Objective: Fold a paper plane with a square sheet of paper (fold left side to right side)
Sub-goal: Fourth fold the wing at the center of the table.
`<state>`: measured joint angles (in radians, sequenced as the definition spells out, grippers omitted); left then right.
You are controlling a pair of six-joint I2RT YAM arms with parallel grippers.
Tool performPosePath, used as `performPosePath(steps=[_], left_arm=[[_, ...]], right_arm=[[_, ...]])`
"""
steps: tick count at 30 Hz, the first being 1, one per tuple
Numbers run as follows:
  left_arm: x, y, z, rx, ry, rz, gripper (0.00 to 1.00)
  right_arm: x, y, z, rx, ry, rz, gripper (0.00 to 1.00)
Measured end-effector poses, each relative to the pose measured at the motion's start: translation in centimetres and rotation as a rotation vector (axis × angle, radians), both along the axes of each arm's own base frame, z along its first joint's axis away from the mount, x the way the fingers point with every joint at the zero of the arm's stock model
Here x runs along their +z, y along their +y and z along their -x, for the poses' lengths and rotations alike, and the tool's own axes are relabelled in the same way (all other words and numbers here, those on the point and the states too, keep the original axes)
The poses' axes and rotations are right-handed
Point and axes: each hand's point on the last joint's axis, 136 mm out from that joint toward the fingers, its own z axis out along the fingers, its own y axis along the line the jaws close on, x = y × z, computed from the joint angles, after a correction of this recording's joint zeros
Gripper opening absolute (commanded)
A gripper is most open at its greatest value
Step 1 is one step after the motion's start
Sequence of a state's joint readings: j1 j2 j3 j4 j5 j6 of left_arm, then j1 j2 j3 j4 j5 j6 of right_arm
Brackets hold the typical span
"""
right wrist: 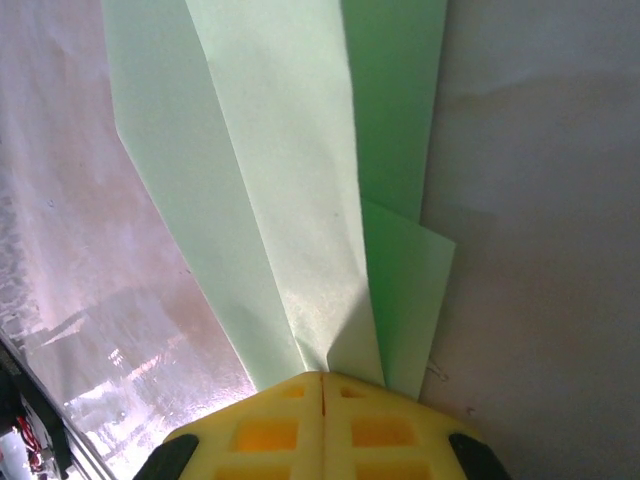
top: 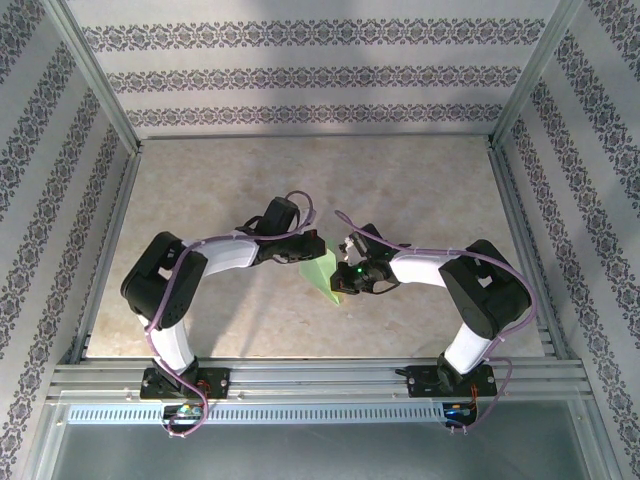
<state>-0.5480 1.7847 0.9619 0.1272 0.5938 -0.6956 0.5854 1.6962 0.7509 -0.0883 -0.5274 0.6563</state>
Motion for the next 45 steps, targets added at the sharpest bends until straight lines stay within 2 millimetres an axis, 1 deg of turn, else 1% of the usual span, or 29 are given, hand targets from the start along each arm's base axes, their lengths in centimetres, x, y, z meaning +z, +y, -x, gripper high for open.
performPosePath(steps=[1, 6, 9, 12, 14, 19, 21, 28, 30, 38, 45], left_arm=[[-0.1, 0.1, 0.4, -0.003, -0.003, 0.007, 0.00], [-1.9, 0.6, 2.2, -0.008, 0.044, 0.013, 0.00], [-1.9, 0.0, 2.5, -0.017, 0.048, 0.029, 0.00], [-1.5, -0.7, 2.4, -0.023, 0.030, 0.051, 0.00], [-1.7, -0.9, 2.3, -0.022, 0.031, 0.056, 0.00], [-3.3, -1.0, 2.3, -0.018, 0.062, 0.040, 0.00], [-3.6, -1.0, 2.3, -0.018, 0.069, 0.035, 0.00], [-2.7, -1.4, 1.1, -0.008, 0.035, 0.041, 0.00], [-2.7, -1.5, 0.9, -0.004, 0.029, 0.037, 0.00], [-5.2, -1.1, 1.0, 0.011, 0.073, -0.007, 0.00], [-5.3, -1.0, 0.8, 0.019, 0.072, -0.016, 0.00]], right_arm=[[0.0, 0.0, 0.0, 0.001, -0.002, 0.004, 0.00], [0.0, 0.0, 0.0, 0.004, -0.004, 0.013, 0.00], [0.0, 0.0, 0.0, 0.007, -0.007, 0.024, 0.00], [0.0, 0.0, 0.0, 0.010, -0.009, 0.034, 0.00], [0.0, 0.0, -0.1, 0.010, -0.010, 0.039, 0.00], [0.0, 0.0, -0.1, 0.021, -0.019, 0.055, 0.00], [0.0, 0.0, 0.0, 0.024, -0.018, 0.058, 0.00], [-0.1, 0.0, 0.0, 0.030, -0.017, 0.074, 0.00], [-0.1, 0.0, 0.0, 0.029, -0.018, 0.077, 0.00], [-0.1, 0.0, 0.0, 0.045, -0.024, 0.096, 0.00], [-0.1, 0.0, 0.0, 0.058, -0.026, 0.115, 0.00]])
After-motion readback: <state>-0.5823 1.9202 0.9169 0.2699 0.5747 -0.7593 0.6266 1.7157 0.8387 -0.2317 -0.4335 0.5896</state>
